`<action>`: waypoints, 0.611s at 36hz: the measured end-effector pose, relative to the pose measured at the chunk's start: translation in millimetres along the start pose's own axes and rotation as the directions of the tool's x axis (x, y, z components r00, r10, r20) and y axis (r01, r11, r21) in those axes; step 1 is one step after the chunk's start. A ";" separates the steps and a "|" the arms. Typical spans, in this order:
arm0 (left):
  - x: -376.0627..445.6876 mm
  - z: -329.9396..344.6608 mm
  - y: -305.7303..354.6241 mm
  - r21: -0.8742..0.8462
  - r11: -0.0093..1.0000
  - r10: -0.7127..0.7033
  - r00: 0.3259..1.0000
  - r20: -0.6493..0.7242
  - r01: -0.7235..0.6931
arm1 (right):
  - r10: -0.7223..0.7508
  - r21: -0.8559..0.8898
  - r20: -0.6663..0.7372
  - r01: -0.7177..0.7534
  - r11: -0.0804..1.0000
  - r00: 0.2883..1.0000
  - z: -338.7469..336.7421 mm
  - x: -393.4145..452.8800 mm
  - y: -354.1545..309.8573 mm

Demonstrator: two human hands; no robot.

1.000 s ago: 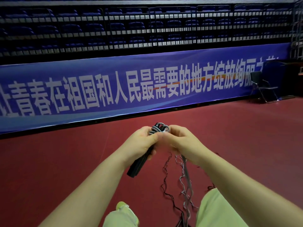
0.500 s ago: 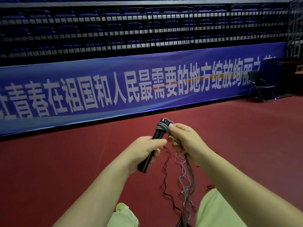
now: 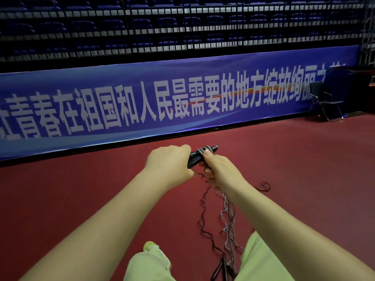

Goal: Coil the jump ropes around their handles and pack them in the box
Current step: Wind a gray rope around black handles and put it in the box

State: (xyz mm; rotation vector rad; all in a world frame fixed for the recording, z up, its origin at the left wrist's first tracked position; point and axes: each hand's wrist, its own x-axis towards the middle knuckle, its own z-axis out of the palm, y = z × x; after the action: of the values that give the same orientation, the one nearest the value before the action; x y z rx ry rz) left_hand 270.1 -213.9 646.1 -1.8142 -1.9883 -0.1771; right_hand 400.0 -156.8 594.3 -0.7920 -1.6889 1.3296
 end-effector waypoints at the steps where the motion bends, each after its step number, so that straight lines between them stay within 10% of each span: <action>1: -1.9 -0.4 -0.7 -0.038 0.999 0.001 0.999 0.035 0.000 | -0.006 0.005 -0.003 0.006 1.000 1.000 0.0 -1.1 -0.1; 5: -7.8 -0.4 -8.4 -0.476 0.875 0.061 0.956 0.287 0.087 | -0.030 0.073 0.017 0.028 0.997 0.999 -1.5 -3.6 -2.3; 8: -16.9 4.8 -12.6 -0.837 0.479 0.234 0.880 0.412 0.265 | -0.054 0.143 0.063 0.045 0.989 0.997 -2.2 -8.0 -4.8; 14: -35.8 13.0 5.0 -0.868 -0.075 0.284 0.845 0.452 0.490 | -0.127 0.214 0.145 0.094 0.972 0.981 -10.0 -12.6 -6.9; 22: -42.6 12.3 9.6 -0.871 -0.135 0.184 0.875 0.447 0.473 | -0.238 -0.159 0.154 0.261 0.952 0.959 -23.3 -6.9 -12.1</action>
State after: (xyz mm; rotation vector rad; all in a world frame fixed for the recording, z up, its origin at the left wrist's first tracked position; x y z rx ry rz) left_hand 278.4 -246.9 616.1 -2.4769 -2.5854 -2.2542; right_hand 424.0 -155.1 606.8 -0.5741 -1.9639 1.0870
